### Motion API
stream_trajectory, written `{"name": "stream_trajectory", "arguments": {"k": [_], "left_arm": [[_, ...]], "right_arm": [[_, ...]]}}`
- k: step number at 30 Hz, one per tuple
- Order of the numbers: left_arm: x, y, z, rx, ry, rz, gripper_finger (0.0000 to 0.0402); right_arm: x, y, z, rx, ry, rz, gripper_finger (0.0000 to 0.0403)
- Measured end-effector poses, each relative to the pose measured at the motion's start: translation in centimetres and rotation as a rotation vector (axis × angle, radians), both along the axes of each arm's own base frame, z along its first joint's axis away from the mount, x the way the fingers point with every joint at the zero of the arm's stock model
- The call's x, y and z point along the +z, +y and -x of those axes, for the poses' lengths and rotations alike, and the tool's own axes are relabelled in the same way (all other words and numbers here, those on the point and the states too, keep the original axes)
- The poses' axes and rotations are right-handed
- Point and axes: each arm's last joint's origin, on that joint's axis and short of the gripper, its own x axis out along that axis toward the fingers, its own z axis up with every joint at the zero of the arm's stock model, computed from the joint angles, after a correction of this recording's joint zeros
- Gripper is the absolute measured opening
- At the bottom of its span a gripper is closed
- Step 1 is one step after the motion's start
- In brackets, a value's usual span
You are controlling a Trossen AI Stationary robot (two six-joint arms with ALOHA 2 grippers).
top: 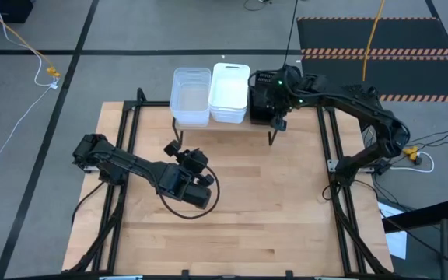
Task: Stack baskets on shelf by color
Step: Stack the black bin on the black bins on the shelf
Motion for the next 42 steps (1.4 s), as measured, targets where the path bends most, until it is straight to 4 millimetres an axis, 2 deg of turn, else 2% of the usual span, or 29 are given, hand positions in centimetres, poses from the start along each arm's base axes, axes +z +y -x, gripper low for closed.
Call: {"name": "stream_trajectory", "arguments": {"k": [13,25,31,37,42], "left_arm": [[0.0,0.0,0.0,0.001,-0.002,-0.005,0.0067],[0.0,-0.1,0.0,0.006,-0.018,0.002,0.0067],[0.0,-0.1,0.0,0.005,-0.018,0.002,0.0067],[0.0,-0.1,0.0,0.007,-0.019,0.003,0.0067],[0.0,-0.1,0.0,0.007,-0.020,0.003,0.0067]], "right_arm": [[2.9,2.3,1.0,0.043,-0.140,0.078,0.0002],[1.4,3.6,-1.0,0.049,-0.088,-0.004,0.0003],[0.4,3.4,-1.1,0.008,0.008,0.015,0.0004],[0.3,3.5,-1.1,0.055,0.023,0.014,0.0005],[0.5,3.9,-1.1,0.133,-0.003,-0.021,0.0039]]}}
